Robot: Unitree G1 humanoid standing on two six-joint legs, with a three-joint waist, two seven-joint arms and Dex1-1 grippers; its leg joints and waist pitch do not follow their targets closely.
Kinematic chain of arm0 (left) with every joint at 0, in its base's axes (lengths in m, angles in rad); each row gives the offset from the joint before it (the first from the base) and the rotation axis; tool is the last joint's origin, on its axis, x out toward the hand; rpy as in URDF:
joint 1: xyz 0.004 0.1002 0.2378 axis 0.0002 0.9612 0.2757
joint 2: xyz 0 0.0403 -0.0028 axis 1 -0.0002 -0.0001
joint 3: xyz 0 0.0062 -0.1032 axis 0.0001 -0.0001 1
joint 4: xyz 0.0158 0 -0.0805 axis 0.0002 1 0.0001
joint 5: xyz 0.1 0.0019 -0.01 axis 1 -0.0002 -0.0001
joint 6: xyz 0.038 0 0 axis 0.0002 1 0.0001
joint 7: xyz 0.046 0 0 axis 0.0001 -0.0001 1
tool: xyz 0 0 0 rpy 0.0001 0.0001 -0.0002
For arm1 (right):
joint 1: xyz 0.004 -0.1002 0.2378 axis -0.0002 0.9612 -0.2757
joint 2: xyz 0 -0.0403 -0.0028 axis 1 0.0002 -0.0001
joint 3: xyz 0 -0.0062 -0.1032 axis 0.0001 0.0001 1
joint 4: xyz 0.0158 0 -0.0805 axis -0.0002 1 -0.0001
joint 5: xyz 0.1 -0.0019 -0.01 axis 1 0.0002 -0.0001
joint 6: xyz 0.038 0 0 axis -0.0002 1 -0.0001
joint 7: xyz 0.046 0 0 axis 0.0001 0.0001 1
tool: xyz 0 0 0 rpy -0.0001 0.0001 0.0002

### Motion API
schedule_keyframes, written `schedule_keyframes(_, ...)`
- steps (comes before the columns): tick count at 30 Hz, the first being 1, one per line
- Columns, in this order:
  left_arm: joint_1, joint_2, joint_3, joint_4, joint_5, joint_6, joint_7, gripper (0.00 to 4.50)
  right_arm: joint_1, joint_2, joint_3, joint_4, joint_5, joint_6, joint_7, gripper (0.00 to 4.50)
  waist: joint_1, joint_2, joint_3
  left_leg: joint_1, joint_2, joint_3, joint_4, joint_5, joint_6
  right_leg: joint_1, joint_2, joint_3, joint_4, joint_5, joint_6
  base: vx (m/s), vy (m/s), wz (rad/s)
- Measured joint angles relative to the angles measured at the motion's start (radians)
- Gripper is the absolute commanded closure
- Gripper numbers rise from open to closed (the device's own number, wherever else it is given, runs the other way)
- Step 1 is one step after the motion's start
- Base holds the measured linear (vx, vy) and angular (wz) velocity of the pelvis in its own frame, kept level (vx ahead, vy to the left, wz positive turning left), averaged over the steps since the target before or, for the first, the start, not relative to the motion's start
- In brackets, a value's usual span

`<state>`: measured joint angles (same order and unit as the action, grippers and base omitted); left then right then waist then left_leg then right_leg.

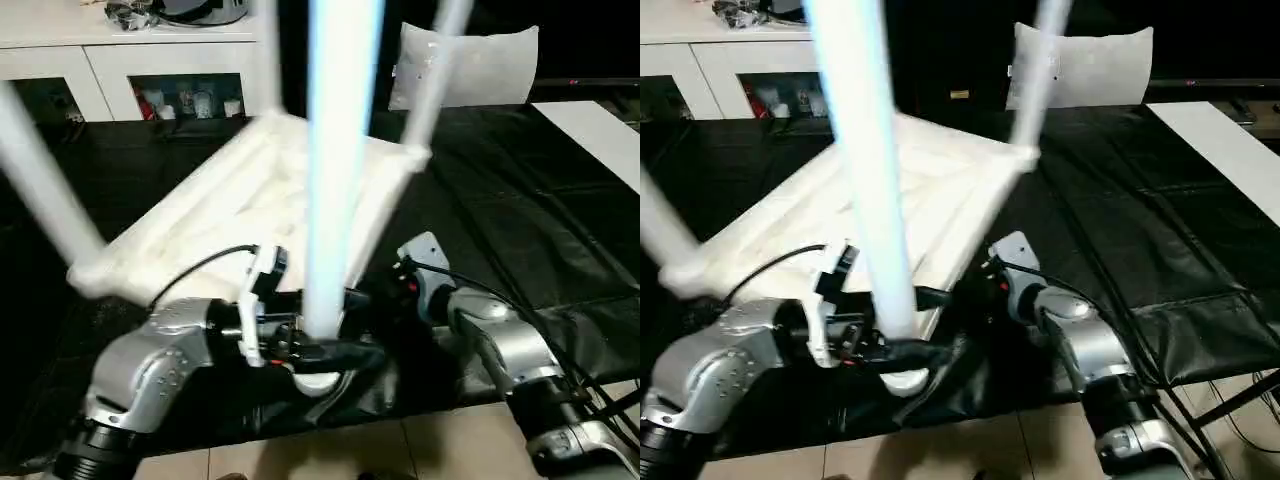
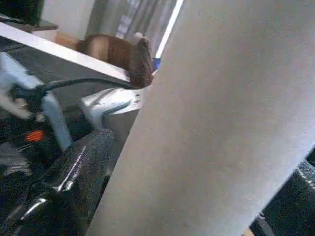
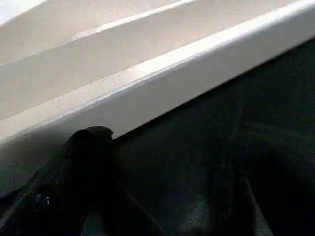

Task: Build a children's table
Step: Rotate table base

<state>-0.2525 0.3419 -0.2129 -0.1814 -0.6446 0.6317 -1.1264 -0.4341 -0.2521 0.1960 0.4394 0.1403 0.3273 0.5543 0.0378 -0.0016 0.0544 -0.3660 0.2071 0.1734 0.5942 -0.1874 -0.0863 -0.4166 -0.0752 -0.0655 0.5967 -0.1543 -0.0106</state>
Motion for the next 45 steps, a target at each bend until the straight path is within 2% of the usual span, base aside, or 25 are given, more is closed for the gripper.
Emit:
schedule_keyframes(5, -0.025, -0.047, -0.013, 0.014, 0.022, -0.027, 0.032, 0.03, -0.02, 0.019, -0.001, 0.032, -0.019, -0.032, 0.013, 0.0, 0.004, 0.0, 0.0, 0.0, 0.0, 0.0, 0.001, 0.0, 0.0, 0.0, 0.0, 0.0, 0.0, -0.002, 0.003, 0.0, 0.0, 0.0)
schedule_keyframes(9, -0.109, -0.098, -0.008, 0.113, 0.122, -0.137, 0.13, 0.03, -0.038, 0.031, -0.004, 0.059, -0.03, -0.055, -0.013, 0.0, 0.006, 0.0, 0.0, 0.001, 0.0, -0.001, 0.001, 0.001, -0.001, 0.002, 0.0, 0.0, 0.0, -0.001, 0.003, 0.0, 0.0, 0.0)
schedule_keyframes(14, -0.176, -0.173, 0.0, 0.229, 0.193, -0.22, 0.247, 0.03, -0.038, 0.011, -0.033, 0.073, -0.026, -0.075, -0.007, 0.0, 0.015, 0.0, 0.0, 0.001, 0.0, -0.001, 0.002, 0.001, -0.001, 0.003, 0.0, -0.001, 0.0, 0.0, 0.004, 0.0, 0.0, 0.0)
schedule_keyframes(19, -0.223, -0.215, -0.001, 0.288, 0.261, -0.301, 0.326, 0.03, -0.017, -0.043, -0.077, 0.065, -0.01, -0.093, 0.025, 0.0, 0.026, 0.001, -0.001, 0.001, 0.0, -0.001, 0.003, 0.002, -0.001, 0.003, 0.0, -0.001, 0.0, 0.0, 0.004, 0.0, 0.0, 0.0)
schedule_keyframes(21, -0.22, -0.204, -0.005, 0.283, 0.269, -0.316, 0.317, 0.03, 0.02, -0.079, -0.105, 0.03, 0.017, -0.09, 0.06, 0.0, 0.03, 0.001, -0.001, 0.0, 0.0, -0.001, 0.003, 0.002, -0.001, 0.003, 0.0, -0.001, 0.0, 0.0, 0.004, 0.0, 0.0, 0.0)
schedule_keyframes(23, -0.198, -0.167, -0.015, 0.273, 0.273, -0.316, 0.287, 0.03, 0.056, -0.1, -0.136, -0.028, 0.057, -0.071, 0.095, 0.0, 0.023, 0.002, -0.001, 0.0, 0.0, -0.001, 0.002, 0.001, -0.001, 0.002, 0.0, -0.001, 0.0, 0.001, 0.003, 0.0, 0.0, 0.0)
schedule_keyframes(26, -0.154, -0.095, -0.046, 0.271, 0.292, -0.315, 0.226, 0.03, 0.098, -0.128, -0.161, -0.102, 0.067, -0.096, 0.115, 0.0, 0.022, 0.003, -0.001, 0.0, 0.0, -0.001, 0.002, 0.001, -0.001, 0.001, 0.001, -0.001, 0.0, 0.0, 0.003, 0.0, 0.0, 0.0)
schedule_keyframes(30, -0.145, 0.015, -0.071, 0.296, 0.331, -0.316, 0.125, 0.03, 0.138, -0.189, -0.157, -0.221, 0.103, 0.002, 0.183, 0.0, 0.026, 0.003, -0.001, 0.002, 0.0, -0.001, 0.002, 0.001, -0.001, 0.002, 0.0, -0.001, 0.0, 0.0, 0.005, 0.0, 0.0, 0.0)
schedule_keyframes(33, -0.152, 0.093, -0.094, 0.335, 0.347, -0.331, 0.028, 0.03, 0.175, -0.206, -0.156, -0.3, 0.127, 0.004, 0.233, 0.0, 0.029, 0.004, -0.001, 0.006, 0.0, -0.002, 0.002, 0.001, -0.001, 0.003, 0.0, -0.001, 0.0, 0.0, 0.005, 0.0, 0.0, 0.0)
schedule_keyframes(34, -0.157, 0.11, -0.097, 0.357, 0.357, -0.335, 0.009, 0.31, 0.182, -0.211, -0.155, -0.319, 0.134, -0.009, 0.245, 0.0, 0.029, 0.004, -0.001, 0.007, 0.0, -0.002, 0.002, 0.001, -0.001, 0.004, 0.0, -0.001, 0.0, 0.0, 0.005, 0.0, 0.0, 0.0)
schedule_keyframes(38, -0.226, 0.14, -0.127, 0.481, 0.436, -0.444, -0.024, 0.45, 0.205, -0.24, -0.154, -0.379, 0.142, -0.035, 0.292, 0.0, 0.039, 0.004, -0.001, 0.009, 0.0, -0.002, 0.002, 0.001, -0.001, 0.007, -0.001, -0.001, -0.001, -0.001, 0.005, 0.0, 0.0, 0.0)
schedule_keyframes(40, -0.258, 0.146, -0.138, 0.537, 0.469, -0.49, -0.028, 0.74, 0.215, -0.244, -0.148, -0.396, 0.141, -0.049, 0.304, 0.0, 0.043, 0.004, -0.001, 0.012, 0.0, -0.003, 0.002, 0.001, -0.001, 0.009, -0.001, -0.001, -0.001, -0.001, 0.005, 0.0, 0.0, 0.0)
schedule_keyframes(43, -0.294, 0.144, -0.148, 0.612, 0.492, -0.53, -0.06, 0.82, 0.232, -0.271, -0.13, -0.422, 0.131, -0.057, 0.324, 0.0, 0.05, 0.004, -0.001, 0.012, 0.0, -0.003, 0.002, 0.001, -0.001, 0.009, -0.001, -0.001, -0.002, -0.001, 0.006, 0.0, 0.0, 0.0)
schedule_keyframes(45, -0.305, 0.135, -0.149, 0.64, 0.492, -0.531, -0.077, 1.2, 0.237, -0.276, -0.125, -0.428, 0.131, -0.051, 0.343, 0.0, 0.05, 0.004, -0.001, 0.012, 0.0, -0.003, 0.002, 0.001, -0.001, 0.009, -0.001, -0.001, -0.002, -0.001, 0.006, 0.0, 0.0, 0.0)
